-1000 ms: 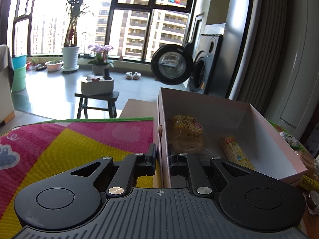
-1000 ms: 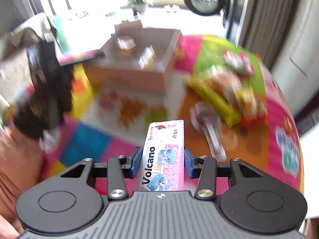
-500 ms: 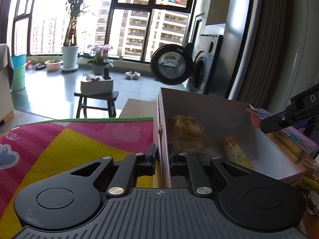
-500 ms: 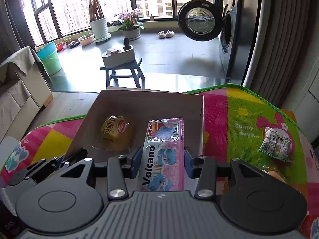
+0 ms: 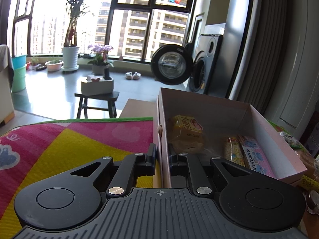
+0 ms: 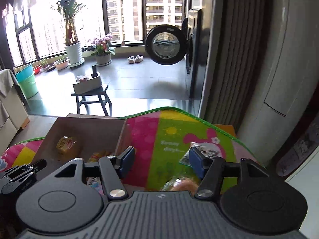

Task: Organize objects
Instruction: 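Grasp the white wrapped snack packet with the right tool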

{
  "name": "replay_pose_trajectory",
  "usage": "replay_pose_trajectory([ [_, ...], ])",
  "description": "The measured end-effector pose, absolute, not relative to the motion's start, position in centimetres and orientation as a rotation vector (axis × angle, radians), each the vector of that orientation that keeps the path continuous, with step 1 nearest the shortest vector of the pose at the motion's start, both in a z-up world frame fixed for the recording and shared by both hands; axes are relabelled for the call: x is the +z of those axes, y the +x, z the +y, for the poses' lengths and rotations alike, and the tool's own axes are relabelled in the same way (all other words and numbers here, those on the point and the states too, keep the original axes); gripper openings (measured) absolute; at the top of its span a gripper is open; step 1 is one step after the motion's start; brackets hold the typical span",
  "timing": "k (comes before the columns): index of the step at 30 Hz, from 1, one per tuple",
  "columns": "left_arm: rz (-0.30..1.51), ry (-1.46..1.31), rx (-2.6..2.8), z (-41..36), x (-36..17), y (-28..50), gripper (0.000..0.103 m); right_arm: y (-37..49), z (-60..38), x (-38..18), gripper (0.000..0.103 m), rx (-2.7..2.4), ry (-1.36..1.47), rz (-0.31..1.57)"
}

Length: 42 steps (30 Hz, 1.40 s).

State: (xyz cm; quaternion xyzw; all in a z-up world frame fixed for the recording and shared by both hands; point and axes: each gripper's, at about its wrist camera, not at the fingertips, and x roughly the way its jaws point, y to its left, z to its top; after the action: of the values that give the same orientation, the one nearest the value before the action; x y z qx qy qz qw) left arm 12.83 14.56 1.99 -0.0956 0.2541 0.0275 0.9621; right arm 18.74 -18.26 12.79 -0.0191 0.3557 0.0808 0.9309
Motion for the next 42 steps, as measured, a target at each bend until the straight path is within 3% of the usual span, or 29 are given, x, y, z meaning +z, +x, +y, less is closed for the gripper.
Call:
replay_pose_trajectory([
  [2,0.515,-0.192,0.057,14.6,2.0,12.8,0.013,20.0,-20.9,12.3,0.067,0.125,0.017,0.753],
  [4,0.514,-0.19,0.059,14.6,2.0,12.8,0.013,21.7,-23.0,11.1,0.082,0.092,0.086,0.794],
  [6,0.514,-0.189,0.06,14.6,2.0,12.8,0.013,23.6,-24.3,8.9,0.088,0.055,0.164,0.847],
  [10,0.514,-0.188,0.059,14.7,2.1,12.8,0.013,27.4,-24.2,4.7,0.089,-0.003,0.256,0.923],
  [16,0.514,-0.188,0.059,14.7,2.1,12.7,0.013,31.8,-21.2,1.1,0.089,-0.065,0.16,0.951],
  [17,0.513,-0.188,0.06,14.6,2.1,12.8,0.013,32.2,-20.9,0.8,0.087,-0.068,0.149,0.956],
  [19,0.513,-0.188,0.06,14.6,2.1,12.8,0.013,32.4,-20.5,0.6,0.069,-0.067,0.122,0.964],
  [20,0.513,-0.188,0.06,14.6,2.1,12.8,0.013,32.3,-20.3,0.6,0.054,-0.058,0.114,0.973],
  [32,0.514,-0.187,0.06,14.7,2.1,12.7,0.013,20.9,-21.3,7.8,0.052,0.156,0.076,0.87],
  [42,0.513,-0.187,0.06,14.6,2.0,12.8,0.013,6.7,-20.4,4.8,0.052,0.334,-0.005,0.983],
])
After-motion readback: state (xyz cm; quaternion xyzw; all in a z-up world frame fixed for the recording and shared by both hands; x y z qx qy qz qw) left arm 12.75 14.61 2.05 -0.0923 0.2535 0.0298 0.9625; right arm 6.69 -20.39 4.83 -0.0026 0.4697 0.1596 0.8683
